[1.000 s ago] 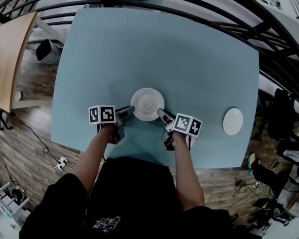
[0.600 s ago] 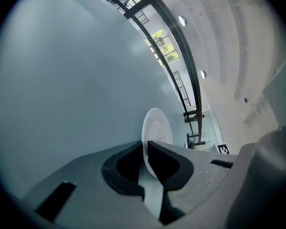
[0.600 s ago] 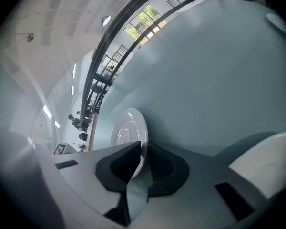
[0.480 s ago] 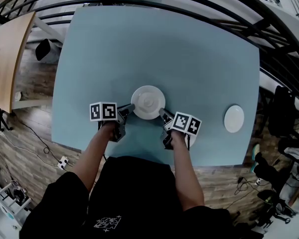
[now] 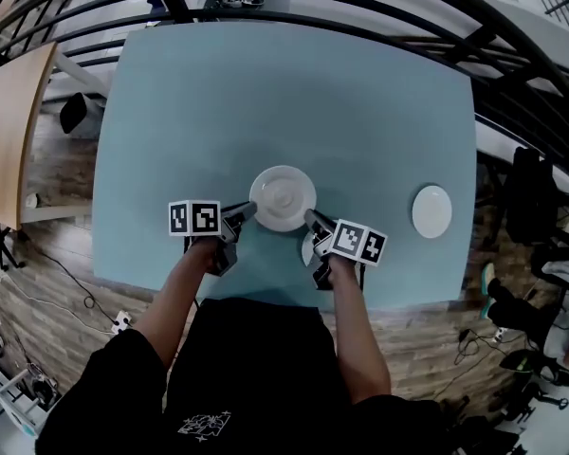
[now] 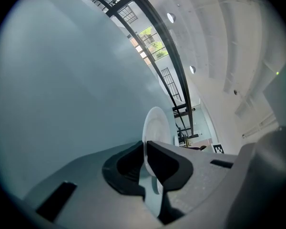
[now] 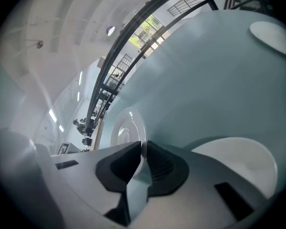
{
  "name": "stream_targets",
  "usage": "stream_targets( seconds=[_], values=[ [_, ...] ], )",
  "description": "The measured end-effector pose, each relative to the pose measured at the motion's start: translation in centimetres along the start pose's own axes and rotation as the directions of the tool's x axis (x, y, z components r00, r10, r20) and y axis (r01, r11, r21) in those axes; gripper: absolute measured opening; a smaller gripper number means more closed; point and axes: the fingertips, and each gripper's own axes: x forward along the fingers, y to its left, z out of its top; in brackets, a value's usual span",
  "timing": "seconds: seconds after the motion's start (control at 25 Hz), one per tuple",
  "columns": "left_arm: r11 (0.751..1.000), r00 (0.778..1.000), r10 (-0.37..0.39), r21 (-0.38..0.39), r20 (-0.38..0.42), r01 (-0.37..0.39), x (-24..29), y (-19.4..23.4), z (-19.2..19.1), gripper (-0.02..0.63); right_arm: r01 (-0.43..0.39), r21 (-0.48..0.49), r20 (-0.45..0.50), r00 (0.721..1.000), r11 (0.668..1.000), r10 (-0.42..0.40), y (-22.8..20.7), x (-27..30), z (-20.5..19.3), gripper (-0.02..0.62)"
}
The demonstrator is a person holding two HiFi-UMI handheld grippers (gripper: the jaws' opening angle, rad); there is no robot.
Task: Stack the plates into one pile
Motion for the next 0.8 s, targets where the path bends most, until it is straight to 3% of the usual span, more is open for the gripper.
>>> stream_targets(
  seconds=[0.8],
  values=[
    [0.998,0.989,0.005,0.065,-0.147,0.005,6.2,-5.2,-10.3,0.031,0.053,0.070,0.049,0.997,0.996,-0.057,-8.6,-10.0,-4.0,0.040]
  ],
)
